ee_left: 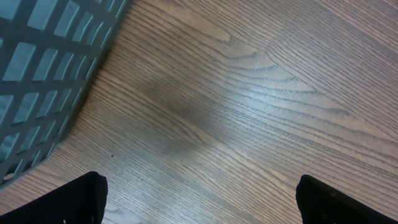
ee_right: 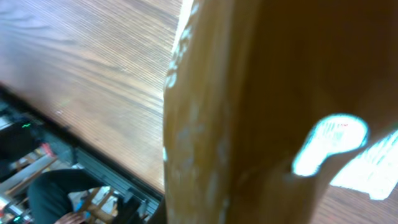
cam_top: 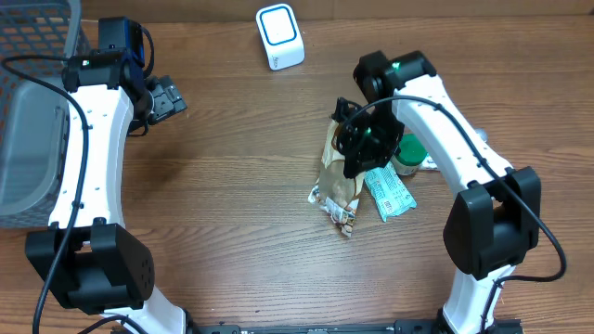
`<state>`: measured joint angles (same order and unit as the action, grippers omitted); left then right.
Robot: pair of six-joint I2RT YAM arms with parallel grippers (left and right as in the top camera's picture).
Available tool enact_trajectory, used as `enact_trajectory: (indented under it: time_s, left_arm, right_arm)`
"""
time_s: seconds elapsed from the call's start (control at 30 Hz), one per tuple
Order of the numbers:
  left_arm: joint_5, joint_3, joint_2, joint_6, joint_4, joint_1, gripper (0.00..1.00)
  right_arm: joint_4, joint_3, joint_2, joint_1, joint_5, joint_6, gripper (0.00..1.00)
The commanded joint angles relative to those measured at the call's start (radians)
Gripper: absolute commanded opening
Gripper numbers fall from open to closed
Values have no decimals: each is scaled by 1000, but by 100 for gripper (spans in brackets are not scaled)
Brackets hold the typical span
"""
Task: Scan the item barcode
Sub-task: 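Carry the pouch back and lower it onto the table center, then open the right gripper and raise it away from the pouch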
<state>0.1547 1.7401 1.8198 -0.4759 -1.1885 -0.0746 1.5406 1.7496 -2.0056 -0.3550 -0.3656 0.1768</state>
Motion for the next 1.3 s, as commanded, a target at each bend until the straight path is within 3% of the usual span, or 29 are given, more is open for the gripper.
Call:
enact_trajectory:
  time_s: [0.0,0.2,0.23,0.27,0.37,0.4,0.53,0.7,1.27]
  left_arm:
    - [9,11,2,-10,0,-2,100]
    - [10,11,2,-10,0,-2,99]
    - [10,11,2,-10,0,-2,100]
    - [9,11,2,-10,0,-2,99]
    - [10,11,2,-10,0,-2,99]
    - [9,11,2,-10,0,-2,100]
    - [10,11,2,-10,0,-2,99]
    - [10,11,2,-10,0,-2,100]
    - [10,11,2,-10,0,-2,99]
  right_arm:
    - [-46,-52,0,-3,59,10,4]
    - [-120,-77,0,-3,184,5,4]
    - [-127,-77,0,-3,198,2,18]
    - [-136,-77,0,-3,209,2,38]
    - [-177,-77,0,-3,228,1,69]
    - [-197,-77,0,-3,238,-19,78]
    - [-291,-77,0,-3,338,-179,90]
    - [-398,-77,0,-8,354,-259,100]
    - [-601,-77,0,-16,523,-304,100]
